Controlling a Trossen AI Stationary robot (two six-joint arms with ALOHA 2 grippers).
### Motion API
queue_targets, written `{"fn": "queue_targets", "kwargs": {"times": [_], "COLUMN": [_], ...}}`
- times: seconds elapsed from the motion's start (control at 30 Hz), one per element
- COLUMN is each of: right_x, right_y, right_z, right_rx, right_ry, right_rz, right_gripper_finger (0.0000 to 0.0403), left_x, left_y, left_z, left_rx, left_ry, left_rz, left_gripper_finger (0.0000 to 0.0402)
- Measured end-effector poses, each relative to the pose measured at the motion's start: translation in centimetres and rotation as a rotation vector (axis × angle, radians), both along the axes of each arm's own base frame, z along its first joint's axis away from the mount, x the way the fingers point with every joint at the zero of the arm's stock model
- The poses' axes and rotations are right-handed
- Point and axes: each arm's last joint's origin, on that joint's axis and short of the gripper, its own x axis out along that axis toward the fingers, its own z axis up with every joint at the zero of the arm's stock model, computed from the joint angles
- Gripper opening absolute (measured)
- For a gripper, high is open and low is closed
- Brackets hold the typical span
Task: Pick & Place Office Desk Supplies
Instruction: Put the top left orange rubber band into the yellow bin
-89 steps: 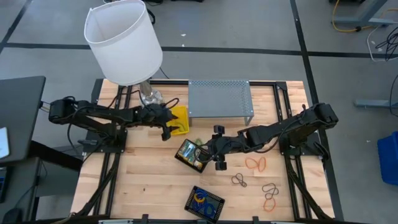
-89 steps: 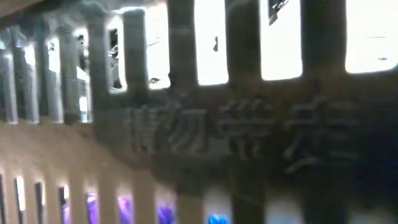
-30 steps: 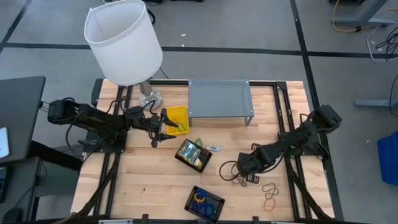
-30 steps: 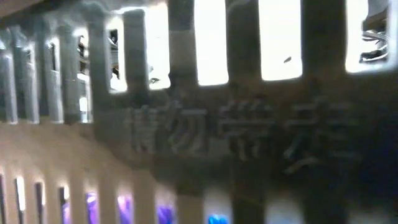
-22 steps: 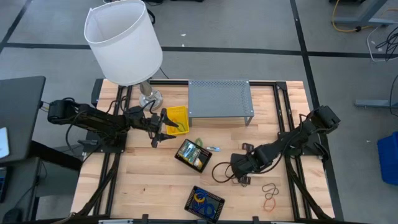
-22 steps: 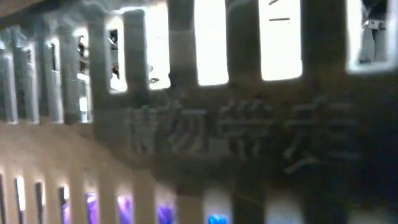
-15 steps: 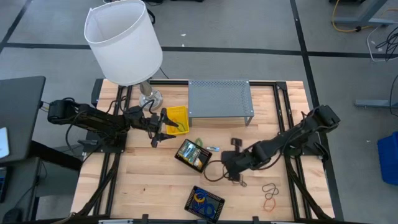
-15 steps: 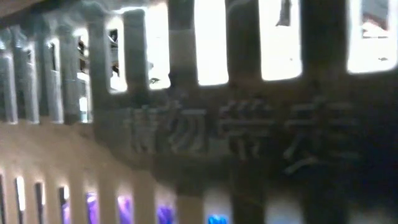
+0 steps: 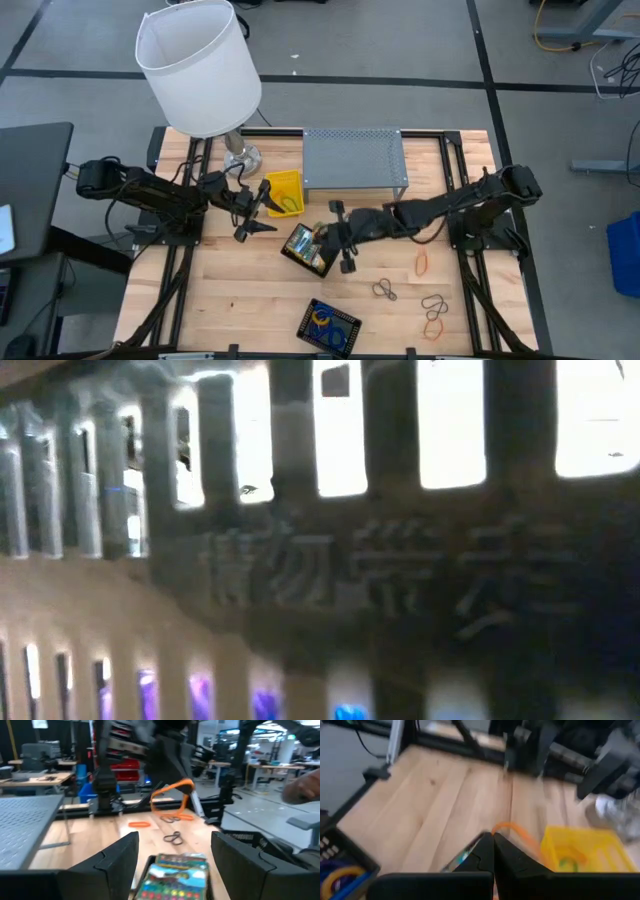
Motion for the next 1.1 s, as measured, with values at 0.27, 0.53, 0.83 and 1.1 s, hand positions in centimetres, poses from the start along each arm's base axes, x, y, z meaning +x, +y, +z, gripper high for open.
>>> {"fn": "queue_targets", "kwargs": {"times": [0.27,0.53,0.83,1.1], "right_x": [1.5,3.4,3.7,3.7], "right_y": [-2.6,-2.9,-2.9,-2.8], "right_z": [0.9,-1.5,-1.4,-1.2], "right_rx": [0.083,0.122,0.124,0.135], "right_ry": [-0.145,-0.172,-0.208,-0.225], "right_rz": [0.129,0.197,0.203,0.213], "right_gripper_finger": [0.0,0.0,0.0,0.0], "left_x": [0.6,1.3,2.8,5.8], "left_y": [-0.7,-1.6,-2.5,-3.4], "left_z": [0.9,1.6,1.6,1.4], "left_rx": [0.003,-0.002,0.01,0.02], "left_ry": [-0.04,-0.057,-0.042,-0.011], "left_rz": [-0.01,-0.034,-0.066,-0.128], "left_gripper_finger": [0.0252,0.0252,0.0252,0.0252]}}
